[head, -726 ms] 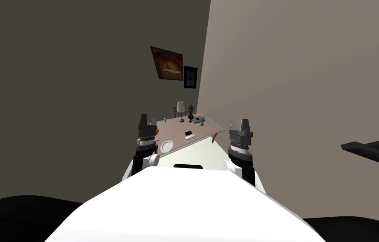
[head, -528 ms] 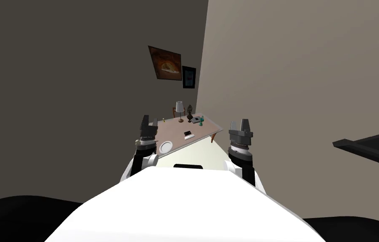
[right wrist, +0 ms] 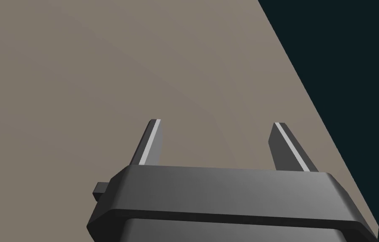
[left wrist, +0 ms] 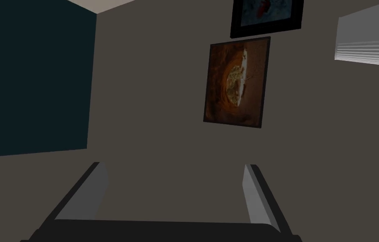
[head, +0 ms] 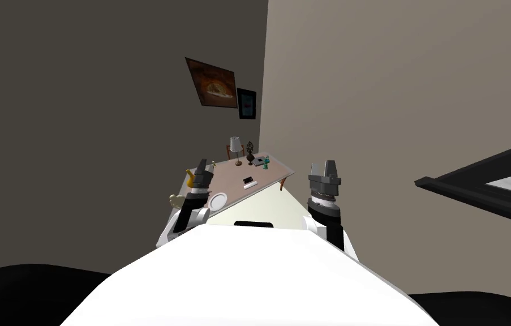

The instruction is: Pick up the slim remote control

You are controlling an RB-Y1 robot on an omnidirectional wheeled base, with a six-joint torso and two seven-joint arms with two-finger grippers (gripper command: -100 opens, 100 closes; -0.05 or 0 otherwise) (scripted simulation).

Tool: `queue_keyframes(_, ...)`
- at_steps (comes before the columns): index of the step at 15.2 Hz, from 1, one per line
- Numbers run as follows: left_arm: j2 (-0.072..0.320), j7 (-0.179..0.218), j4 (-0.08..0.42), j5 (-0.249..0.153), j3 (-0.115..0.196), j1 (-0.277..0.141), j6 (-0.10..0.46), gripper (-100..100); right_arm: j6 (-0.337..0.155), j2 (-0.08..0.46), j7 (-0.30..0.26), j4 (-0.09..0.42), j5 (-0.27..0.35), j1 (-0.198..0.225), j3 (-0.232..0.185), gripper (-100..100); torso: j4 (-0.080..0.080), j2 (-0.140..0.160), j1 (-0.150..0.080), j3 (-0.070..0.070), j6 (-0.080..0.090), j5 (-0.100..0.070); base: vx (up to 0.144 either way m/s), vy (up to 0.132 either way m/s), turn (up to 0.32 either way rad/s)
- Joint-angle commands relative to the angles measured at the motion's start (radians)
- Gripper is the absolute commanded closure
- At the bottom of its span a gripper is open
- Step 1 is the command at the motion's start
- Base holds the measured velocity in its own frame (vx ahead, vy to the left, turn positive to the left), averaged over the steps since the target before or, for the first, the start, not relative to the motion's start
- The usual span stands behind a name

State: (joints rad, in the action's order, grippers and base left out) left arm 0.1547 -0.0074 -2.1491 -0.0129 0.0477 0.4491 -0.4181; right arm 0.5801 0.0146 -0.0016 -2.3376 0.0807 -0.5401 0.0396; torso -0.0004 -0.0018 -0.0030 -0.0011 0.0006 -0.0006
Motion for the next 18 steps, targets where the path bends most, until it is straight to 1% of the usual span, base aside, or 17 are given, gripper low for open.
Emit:
queue_keyframes(1,0.017,0.009,0.022,-0.010,0.018,-0.012,0.038,-100,0.000,0.000,0.000,0.000,0.000,0.000,0.000,0,0.000,0.000,0.000,0.000,0.000,0.000,0.025,-0.039,-0.135)
queue_keyframes(2,0.032,0.017,0.051,-0.019,0.035,-0.020,0.068,-100,0.000,0.000,0.000,0.000,0.000,0.000,0.000,0,0.000,0.000,0.000,0.000,0.000,0.000,0.026,-0.043,-0.179)
queue_keyframes(3,0.032,0.017,0.051,-0.019,0.035,-0.020,0.075,-100,0.000,0.000,0.000,0.000,0.000,0.000,0.000,0,0.000,0.000,0.000,0.000,0.000,0.000,0.022,-0.041,-0.153)
queue_keyframes(4,0.045,0.025,0.083,-0.029,0.053,-0.029,0.109,-100,0.000,0.000,0.000,0.000,0.000,0.000,0.000,0,0.000,0.000,0.000,0.000,0.000,0.000,0.027,-0.048,-0.199)
queue_keyframes(5,0.045,0.025,0.083,-0.029,0.053,-0.029,0.114,-100,0.000,0.000,0.000,0.000,0.000,0.000,0.000,0,0.000,0.000,0.000,0.000,0.000,0.000,0.025,-0.046,-0.151)
queue_keyframes(6,0.058,0.034,0.114,-0.039,0.073,-0.039,0.156,-100,0.000,0.000,0.000,0.000,0.000,0.000,0.000,0,0.000,0.000,0.000,0.000,0.000,0.000,0.033,-0.052,-0.198)
queue_keyframes(7,0.058,0.034,0.117,-0.039,0.073,-0.039,0.156,-100,0.000,0.000,0.000,0.000,0.000,0.000,0.000,0,0.000,0.000,-0.001,0.000,0.000,0.000,0.037,-0.046,-0.168)
queue_keyframes(8,0.070,0.044,0.148,-0.050,0.093,-0.049,0.193,-100,0.000,0.000,0.000,0.000,0.000,0.000,0.000,0,0.000,-0.001,0.000,0.000,0.000,0.000,0.030,-0.052,-0.201)
queue_keyframes(9,0.070,0.044,0.153,-0.050,0.093,-0.049,0.200,-100,0.000,0.000,0.000,0.000,0.000,0.000,0.000,0,0.000,0.000,-0.001,0.000,0.000,0.000,0.028,-0.052,-0.168)
queue_keyframes(10,0.081,0.054,0.178,-0.061,0.114,-0.059,0.232,-100,0.000,0.000,0.000,0.000,0.000,0.000,0.000,0,0.000,0.000,-0.001,0.000,0.000,0.000,0.033,-0.053,-0.184)
queue_keyframes(11,0.081,0.054,0.190,-0.061,0.114,-0.059,0.246,-100,0.000,0.000,0.000,0.000,0.000,0.000,0.000,0,0.000,-0.001,-0.001,0.000,0.000,0.000,0.032,-0.048,-0.184)
queue_keyframes(12,0.091,0.064,0.229,-0.073,0.136,-0.070,0.269,-100,0.000,0.000,0.000,0.000,0.000,0.000,0.000,0,0.000,-0.001,-0.001,0.000,0.000,0.000,0.038,-0.061,-0.277)
queue_keyframes(14,0.091,0.064,0.229,-0.073,0.136,-0.070,0.293,-100,0.000,0.000,0.000,0.000,0.000,0.000,0.000,0,0.000,-0.001,-0.001,0.000,0.000,0.000,0.036,-0.047,-0.122)
queue_keyframes(15,0.101,0.074,0.269,-0.085,0.158,-0.081,0.328,-100,0.000,0.000,0.000,0.000,0.000,0.000,0.000,0,0.000,0.000,-0.001,0.000,-0.001,0.000,0.034,-0.042,-0.143)
queue_keyframes(16,0.101,0.074,0.269,-0.085,0.158,-0.081,0.342,-100,0.000,0.000,0.000,0.000,0.000,0.000,0.000,0,0.000,0.000,-0.001,0.000,0.000,0.000,0.036,-0.042,-0.178)
queue_keyframes(17,0.109,0.085,0.295,-0.097,0.181,-0.093,0.368,-100,0.000,0.000,0.000,0.000,0.000,0.000,0.000,0,0.000,0.000,-0.001,0.000,0.000,0.000,0.047,-0.045,-0.279)
queue_keyframes(18,0.109,0.085,0.308,-0.097,0.181,-0.093,0.393,-100,0.000,0.000,0.000,0.000,0.000,0.000,0.000,0,0.000,-0.001,-0.001,0.000,0.000,0.000,0.048,-0.042,-0.219)
